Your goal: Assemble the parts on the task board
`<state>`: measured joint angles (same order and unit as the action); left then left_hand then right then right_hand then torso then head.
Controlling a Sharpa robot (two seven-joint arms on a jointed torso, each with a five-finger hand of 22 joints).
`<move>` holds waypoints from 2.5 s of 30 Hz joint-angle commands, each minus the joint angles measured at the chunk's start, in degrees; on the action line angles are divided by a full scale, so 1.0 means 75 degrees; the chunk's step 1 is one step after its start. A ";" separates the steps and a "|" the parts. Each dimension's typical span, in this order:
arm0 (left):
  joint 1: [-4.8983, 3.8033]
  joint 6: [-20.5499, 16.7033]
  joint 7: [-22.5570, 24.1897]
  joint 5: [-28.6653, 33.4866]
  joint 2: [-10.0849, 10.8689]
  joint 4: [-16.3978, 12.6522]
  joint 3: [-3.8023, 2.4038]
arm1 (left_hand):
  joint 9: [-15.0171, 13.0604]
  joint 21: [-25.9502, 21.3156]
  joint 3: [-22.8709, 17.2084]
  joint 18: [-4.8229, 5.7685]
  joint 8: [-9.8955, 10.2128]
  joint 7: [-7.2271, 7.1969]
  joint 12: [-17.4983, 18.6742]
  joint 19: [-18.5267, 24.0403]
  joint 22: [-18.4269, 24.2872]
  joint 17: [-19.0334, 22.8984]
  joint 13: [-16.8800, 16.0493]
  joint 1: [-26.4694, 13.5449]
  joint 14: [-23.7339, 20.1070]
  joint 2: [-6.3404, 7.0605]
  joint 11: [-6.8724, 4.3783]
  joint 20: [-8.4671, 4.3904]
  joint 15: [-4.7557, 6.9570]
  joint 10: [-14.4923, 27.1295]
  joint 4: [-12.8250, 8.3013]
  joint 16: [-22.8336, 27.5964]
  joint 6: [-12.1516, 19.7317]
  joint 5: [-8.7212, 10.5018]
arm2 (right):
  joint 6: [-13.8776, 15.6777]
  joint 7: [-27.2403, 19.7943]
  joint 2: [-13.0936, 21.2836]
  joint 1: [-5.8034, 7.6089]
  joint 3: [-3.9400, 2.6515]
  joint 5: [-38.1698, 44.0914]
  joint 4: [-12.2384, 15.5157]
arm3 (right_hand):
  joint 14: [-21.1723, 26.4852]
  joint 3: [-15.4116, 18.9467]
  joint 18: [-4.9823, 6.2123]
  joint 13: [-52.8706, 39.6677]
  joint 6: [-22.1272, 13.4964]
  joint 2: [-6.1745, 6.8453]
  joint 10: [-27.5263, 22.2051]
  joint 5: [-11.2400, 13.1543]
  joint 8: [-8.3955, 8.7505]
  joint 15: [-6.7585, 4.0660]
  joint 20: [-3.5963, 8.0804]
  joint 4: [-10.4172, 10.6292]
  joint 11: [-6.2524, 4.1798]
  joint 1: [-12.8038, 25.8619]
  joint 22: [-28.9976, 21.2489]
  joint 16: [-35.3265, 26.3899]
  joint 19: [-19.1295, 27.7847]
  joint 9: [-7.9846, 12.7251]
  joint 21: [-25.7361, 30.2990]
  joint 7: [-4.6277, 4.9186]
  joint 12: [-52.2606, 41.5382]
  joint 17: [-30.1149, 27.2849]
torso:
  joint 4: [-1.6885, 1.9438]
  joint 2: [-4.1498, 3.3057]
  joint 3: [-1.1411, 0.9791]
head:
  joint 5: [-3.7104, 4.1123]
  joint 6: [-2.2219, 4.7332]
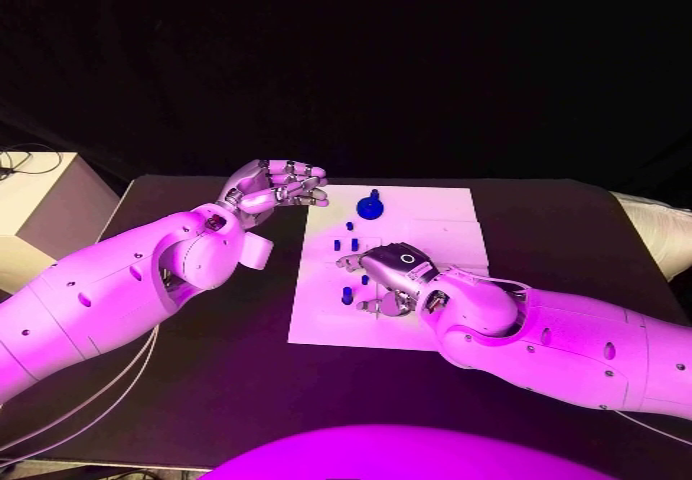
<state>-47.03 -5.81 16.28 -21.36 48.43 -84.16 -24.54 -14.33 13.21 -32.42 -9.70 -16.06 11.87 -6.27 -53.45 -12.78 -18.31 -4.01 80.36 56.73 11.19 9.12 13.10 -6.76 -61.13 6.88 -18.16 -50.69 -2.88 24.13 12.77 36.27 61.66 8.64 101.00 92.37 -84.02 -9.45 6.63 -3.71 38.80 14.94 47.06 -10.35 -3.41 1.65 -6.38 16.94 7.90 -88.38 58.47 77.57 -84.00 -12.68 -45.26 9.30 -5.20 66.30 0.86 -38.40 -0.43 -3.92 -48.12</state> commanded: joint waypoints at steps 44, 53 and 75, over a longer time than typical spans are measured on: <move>0.0122 0.0079 0.0053 -0.0020 0.0020 -0.0018 -0.0003 | 0.0016 -0.0074 0.0067 -0.0095 0.0056 0.0034 0.0059 -0.0066 0.0027 -0.0030 -0.0014 -0.0007 0.0067 -0.0037 0.0022 0.0022 -0.0009 0.0000 0.0020 0.0058 -0.0016 -0.0015 | -0.1325 0.2918 0.2854 0.0801 0.0057 -0.5151 0.1045 | -0.0720 0.0553 -0.0449 -1.1432 0.2143 -0.0903 0.5676 -0.1150 -0.2348 -0.0752 0.0659 -0.0021 -0.1041 0.3362 0.2785 0.1500 -0.0542 -0.2726 -0.3686 -0.0623 -1.1236 0.2777 | -0.0167 0.0115 0.0006 | 0.0701 0.0038; 0.0123 0.0086 0.0052 -0.0020 0.0041 -0.0029 -0.0003 | 0.0016 -0.0074 0.0067 -0.0095 0.0056 0.0034 0.0059 -0.0066 0.0027 -0.0030 -0.0014 -0.0007 0.0067 -0.0037 0.0022 0.0022 -0.0009 0.0000 0.0020 0.0058 -0.0016 -0.0015 | -0.1160 0.3151 0.2452 0.0623 0.0068 -0.5003 0.0811 | -0.0714 0.1027 -0.0440 -1.1384 0.2361 -0.1002 0.5640 -0.0955 -0.2320 -0.0776 0.0651 -0.0013 -0.1078 0.3687 0.2826 0.1492 -0.0517 -0.2787 -0.3695 -0.0673 -1.1181 0.2762 | -0.0167 0.0116 -0.0009 | 0.0685 -0.0005; 0.0123 0.0112 0.0020 -0.0020 0.0063 -0.0033 -0.0003 | 0.0019 -0.0084 0.0071 -0.0095 0.0058 0.0036 0.0061 -0.0070 0.0036 -0.0040 -0.0015 -0.0020 0.0070 -0.0044 0.0023 0.0023 -0.0010 -0.0003 0.0033 0.0070 -0.0019 -0.0015 | -0.1009 0.3182 0.2001 0.0463 0.0070 -0.4851 0.0510 | -0.0715 0.1091 -0.0440 -1.1360 0.2516 -0.1245 0.5621 -0.1471 -0.2391 -0.0829 0.0684 -0.0054 -0.1144 0.2994 0.2882 0.1490 -0.0500 -0.2940 -0.3720 -0.0748 -1.1143 0.2768 | -0.0173 0.0119 0.0005 | 0.0667 -0.0058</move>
<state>-46.16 -5.67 16.20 -21.39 48.92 -84.24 -24.53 -14.24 12.77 -32.25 -9.70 -15.83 11.87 -5.98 -53.65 -12.56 -18.55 -4.04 80.35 56.94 11.19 9.12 13.31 -6.96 -61.13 7.04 -17.90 -50.69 -2.88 16.48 36.07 51.39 65.43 9.01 63.79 96.33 -84.02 -0.92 4.35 -74.93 57.44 5.96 84.15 -21.22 -21.37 -4.12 -1.55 16.58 -0.30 -65.13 74.92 88.65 -83.90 -34.69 -72.87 3.79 -89.06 74.93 -0.41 -37.55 -0.43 1.16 -48.48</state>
